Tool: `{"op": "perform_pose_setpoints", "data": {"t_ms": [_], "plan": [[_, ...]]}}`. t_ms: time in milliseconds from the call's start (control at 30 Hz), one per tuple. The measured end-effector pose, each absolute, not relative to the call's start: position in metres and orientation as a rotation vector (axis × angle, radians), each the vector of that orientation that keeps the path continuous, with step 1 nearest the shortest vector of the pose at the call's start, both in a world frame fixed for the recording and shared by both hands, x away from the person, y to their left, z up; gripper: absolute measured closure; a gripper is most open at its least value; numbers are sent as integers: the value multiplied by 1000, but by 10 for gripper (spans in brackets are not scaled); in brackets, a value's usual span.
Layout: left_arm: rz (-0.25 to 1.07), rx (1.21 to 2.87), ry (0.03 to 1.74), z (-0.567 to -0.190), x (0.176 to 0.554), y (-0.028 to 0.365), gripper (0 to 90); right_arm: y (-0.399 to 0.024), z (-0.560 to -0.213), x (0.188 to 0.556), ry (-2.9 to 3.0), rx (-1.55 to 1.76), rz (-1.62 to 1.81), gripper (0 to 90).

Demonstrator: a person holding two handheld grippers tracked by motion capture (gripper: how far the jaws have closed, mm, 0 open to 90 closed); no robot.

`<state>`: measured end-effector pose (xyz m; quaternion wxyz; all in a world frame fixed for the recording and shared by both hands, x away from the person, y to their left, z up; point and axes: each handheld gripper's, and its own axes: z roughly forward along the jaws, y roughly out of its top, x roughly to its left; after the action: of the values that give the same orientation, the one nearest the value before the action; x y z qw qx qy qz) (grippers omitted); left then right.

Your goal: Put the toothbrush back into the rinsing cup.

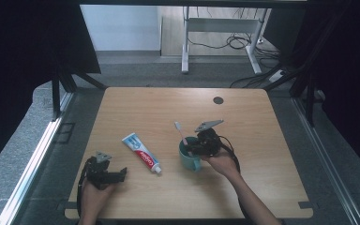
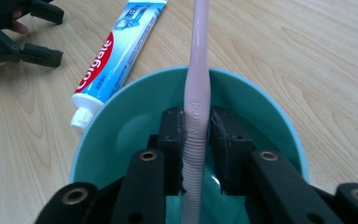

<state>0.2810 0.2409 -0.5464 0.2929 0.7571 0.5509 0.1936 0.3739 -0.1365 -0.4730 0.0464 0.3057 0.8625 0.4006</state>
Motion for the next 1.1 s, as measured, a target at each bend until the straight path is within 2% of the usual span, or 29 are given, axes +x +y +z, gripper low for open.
{"op": "perform_pose_setpoints", "data": {"t_ms": [433, 633, 933, 1100], "plan": [[516, 2017, 1468, -546, 281, 241, 0, -137, -467, 372, 2625, 894, 1195, 643], [516, 2017, 1467, -546, 281, 241, 0, -136, -464, 369, 2625, 862, 1179, 542], [516, 2016, 1468, -546, 281, 241, 0, -136, -459, 365, 2611, 818, 1157, 447], [516, 2011, 1469, -547, 281, 241, 0, -134, -454, 362, 2597, 794, 1156, 348]]}}
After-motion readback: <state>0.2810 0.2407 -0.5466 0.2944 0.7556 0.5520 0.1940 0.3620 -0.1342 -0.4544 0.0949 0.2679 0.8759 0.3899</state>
